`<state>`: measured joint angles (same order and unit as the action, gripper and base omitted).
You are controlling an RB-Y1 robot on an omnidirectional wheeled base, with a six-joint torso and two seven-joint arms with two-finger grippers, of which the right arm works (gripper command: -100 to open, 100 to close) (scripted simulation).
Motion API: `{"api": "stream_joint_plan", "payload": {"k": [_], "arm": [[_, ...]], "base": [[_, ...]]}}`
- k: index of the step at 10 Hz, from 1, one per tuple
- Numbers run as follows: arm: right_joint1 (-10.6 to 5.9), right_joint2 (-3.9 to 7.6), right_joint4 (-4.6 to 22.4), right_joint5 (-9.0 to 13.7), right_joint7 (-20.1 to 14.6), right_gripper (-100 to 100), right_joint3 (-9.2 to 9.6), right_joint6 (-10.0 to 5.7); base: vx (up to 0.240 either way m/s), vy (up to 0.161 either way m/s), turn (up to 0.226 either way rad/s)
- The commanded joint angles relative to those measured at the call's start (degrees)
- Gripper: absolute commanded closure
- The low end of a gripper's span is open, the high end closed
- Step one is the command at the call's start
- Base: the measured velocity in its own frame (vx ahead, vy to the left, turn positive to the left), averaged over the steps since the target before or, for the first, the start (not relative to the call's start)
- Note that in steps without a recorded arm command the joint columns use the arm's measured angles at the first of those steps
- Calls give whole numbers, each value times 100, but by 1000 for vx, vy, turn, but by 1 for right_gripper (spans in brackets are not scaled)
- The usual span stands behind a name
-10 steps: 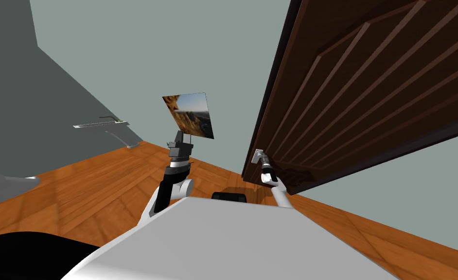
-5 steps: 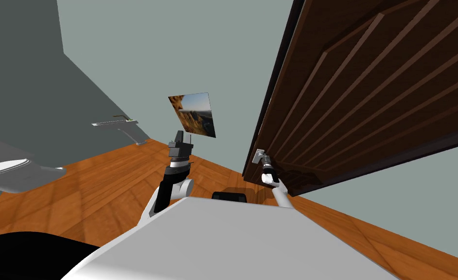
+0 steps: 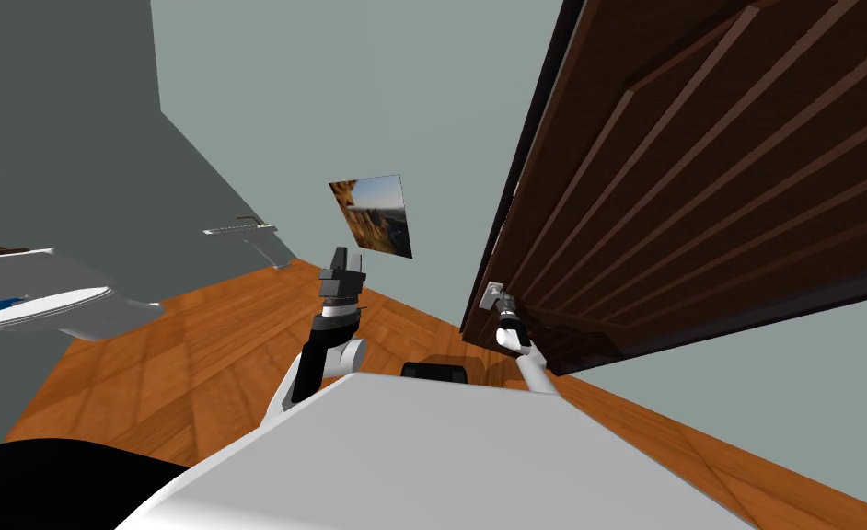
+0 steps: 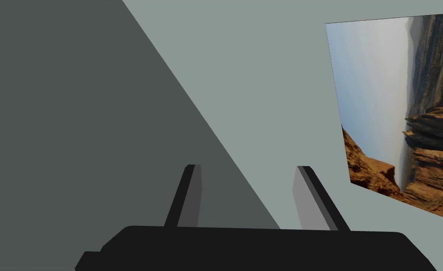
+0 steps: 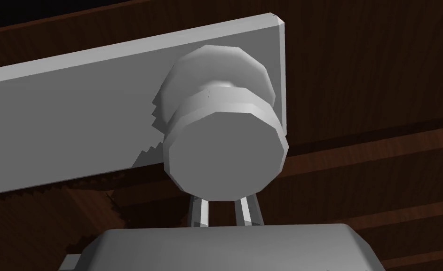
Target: Pull the door open
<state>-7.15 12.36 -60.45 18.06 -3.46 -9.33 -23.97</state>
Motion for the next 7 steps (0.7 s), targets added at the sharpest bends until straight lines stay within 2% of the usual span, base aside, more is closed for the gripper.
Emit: {"api": "stream_joint_plan", "payload": {"k": [1, 3, 4, 7], "arm": [[-27, -70, -86, 82, -171, 100, 103, -32], [-13, -12, -81, 484, -547, 100, 132, -44], [31, 0, 2, 545, -597, -100, 51, -28], [-43, -57, 50, 861, -943, -100, 94, -80]], "base": [[-36, -18, 49], [-63, -31, 147], [-95, -51, 57], [-113, 7, 68]]}}
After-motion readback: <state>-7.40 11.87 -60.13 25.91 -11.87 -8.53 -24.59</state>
